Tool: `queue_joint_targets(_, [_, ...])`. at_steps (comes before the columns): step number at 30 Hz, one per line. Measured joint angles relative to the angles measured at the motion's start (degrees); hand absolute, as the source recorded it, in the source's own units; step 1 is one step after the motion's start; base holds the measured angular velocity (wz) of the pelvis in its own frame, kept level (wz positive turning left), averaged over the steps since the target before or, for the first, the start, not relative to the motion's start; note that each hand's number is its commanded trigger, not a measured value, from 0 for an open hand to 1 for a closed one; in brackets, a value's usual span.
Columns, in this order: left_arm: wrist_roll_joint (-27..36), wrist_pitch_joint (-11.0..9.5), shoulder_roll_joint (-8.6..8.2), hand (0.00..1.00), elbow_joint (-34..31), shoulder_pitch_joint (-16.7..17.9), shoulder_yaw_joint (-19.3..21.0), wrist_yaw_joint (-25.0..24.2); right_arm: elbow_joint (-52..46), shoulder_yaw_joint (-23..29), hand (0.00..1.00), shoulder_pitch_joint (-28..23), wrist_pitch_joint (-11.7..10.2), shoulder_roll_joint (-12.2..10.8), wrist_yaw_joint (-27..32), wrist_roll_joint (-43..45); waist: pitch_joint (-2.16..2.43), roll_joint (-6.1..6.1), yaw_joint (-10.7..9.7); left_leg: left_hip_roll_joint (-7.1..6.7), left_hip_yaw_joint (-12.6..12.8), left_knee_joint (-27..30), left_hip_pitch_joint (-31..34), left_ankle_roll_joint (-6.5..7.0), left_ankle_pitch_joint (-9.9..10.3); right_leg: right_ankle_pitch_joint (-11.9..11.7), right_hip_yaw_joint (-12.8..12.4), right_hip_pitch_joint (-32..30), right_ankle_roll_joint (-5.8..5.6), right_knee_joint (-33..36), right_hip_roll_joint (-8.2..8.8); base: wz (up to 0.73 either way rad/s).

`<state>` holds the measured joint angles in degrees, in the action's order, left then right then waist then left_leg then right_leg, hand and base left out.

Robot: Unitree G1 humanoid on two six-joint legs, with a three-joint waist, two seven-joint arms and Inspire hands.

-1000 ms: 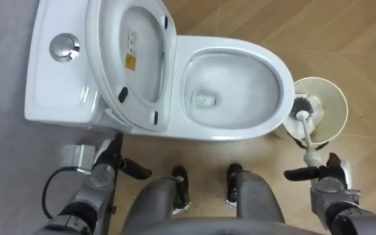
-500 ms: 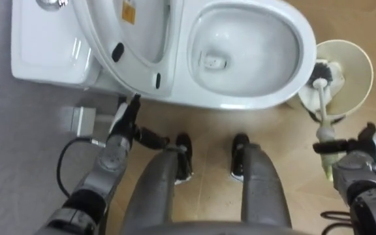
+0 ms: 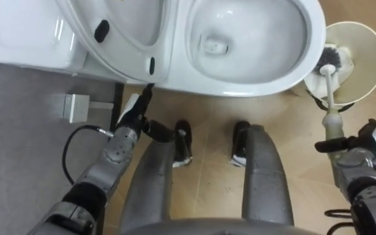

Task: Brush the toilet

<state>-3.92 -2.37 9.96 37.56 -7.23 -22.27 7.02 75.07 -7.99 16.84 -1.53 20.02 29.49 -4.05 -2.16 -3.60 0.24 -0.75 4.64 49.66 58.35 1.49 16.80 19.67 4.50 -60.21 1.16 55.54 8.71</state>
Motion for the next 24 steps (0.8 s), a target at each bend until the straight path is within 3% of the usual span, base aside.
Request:
queue_joint_targets(3, [0.0, -0.2, 0.90, 0.00, -1.3, 0.2, -1.1, 0.0, 0.1, -1.7, 0.00, 0.1, 0.4, 0.3, 0.0, -0.2, -0.05, -0.10, 0.3, 0.00, 0.1, 2.4, 2.5, 0.01, 0.6, 0.9, 0.0, -2.6, 0.34, 2.7, 0.50, 0.09])
queue_joint_targets(9, [2.2, -0.6, 1.11, 0.00, -5.1, 0.8, -1.8, 0.0, 0.3, -5.9, 0.00, 0.1, 1.0, 0.6, -1.1, -0.7, -0.15, -0.20, 1.7, 0.02, 0.4, 7.5, 6.7, -0.38, 2.0, 2.9, -0.6, -7.3, 1.26, 8.7, 1.63, 0.05])
queue_joint_targets(18, [2.2, -3.0, 1.50, 0.00, -7.8, 2.2, -1.8, 1.3, 0.3, -6.5, 0.00, 0.2, 1.3, 0.7, -2.4, -1.1, -0.28, -0.42, 1.8, 0.21, 0.3, 11.9, 11.2, -1.25, 2.9, 4.1, -1.2, -12.0, 1.81, 13.3, 1.65, 0.02])
queue_joint_targets(19, [2.2, -3.0, 1.53, 0.00, -8.0, 2.3, -1.8, 1.4, 0.4, -6.5, 0.24, 0.2, 1.3, 0.7, -2.6, -1.3, -0.28, -0.42, 1.8, 0.26, 0.3, 12.1, 11.4, -1.26, 3.0, 4.2, -1.2, -12.2, 1.92, 13.6, 1.66, 0.00])
queue_joint_targets(20, [2.2, -3.0, 1.60, 0.00, -8.4, 2.5, -1.8, 1.4, 0.4, -6.5, 0.84, 0.1, 1.3, 0.8, -2.9, -1.8, -0.28, -0.42, 1.8, 0.32, 0.3, 12.8, 11.7, -1.29, 3.2, 4.5, -1.2, -12.5, 1.78, 14.3, 1.68, 0.00])
queue_joint_targets(21, [2.2, -3.1, 1.67, 0.00, -8.5, 2.9, -1.7, 1.5, 0.4, -6.5, 1.00, 0.1, 1.2, 0.9, -3.1, -2.5, -0.28, -0.43, 1.8, 0.42, 0.2, 13.5, 12.1, -1.37, 3.4, 4.8, -1.3, -12.8, 1.72, 14.8, 1.59, 0.00])
queue_joint_targets(24, [2.2, -3.6, 1.73, 0.00, -8.5, 3.1, -1.5, 1.5, 0.4, -6.5, 1.00, 0.1, 1.0, 0.9, -4.0, -2.9, -0.28, -0.45, 1.9, 0.94, 0.2, 14.6, 12.5, -1.45, 3.8, 5.1, -1.4, -13.1, 1.63, 15.7, 1.22, -0.04])
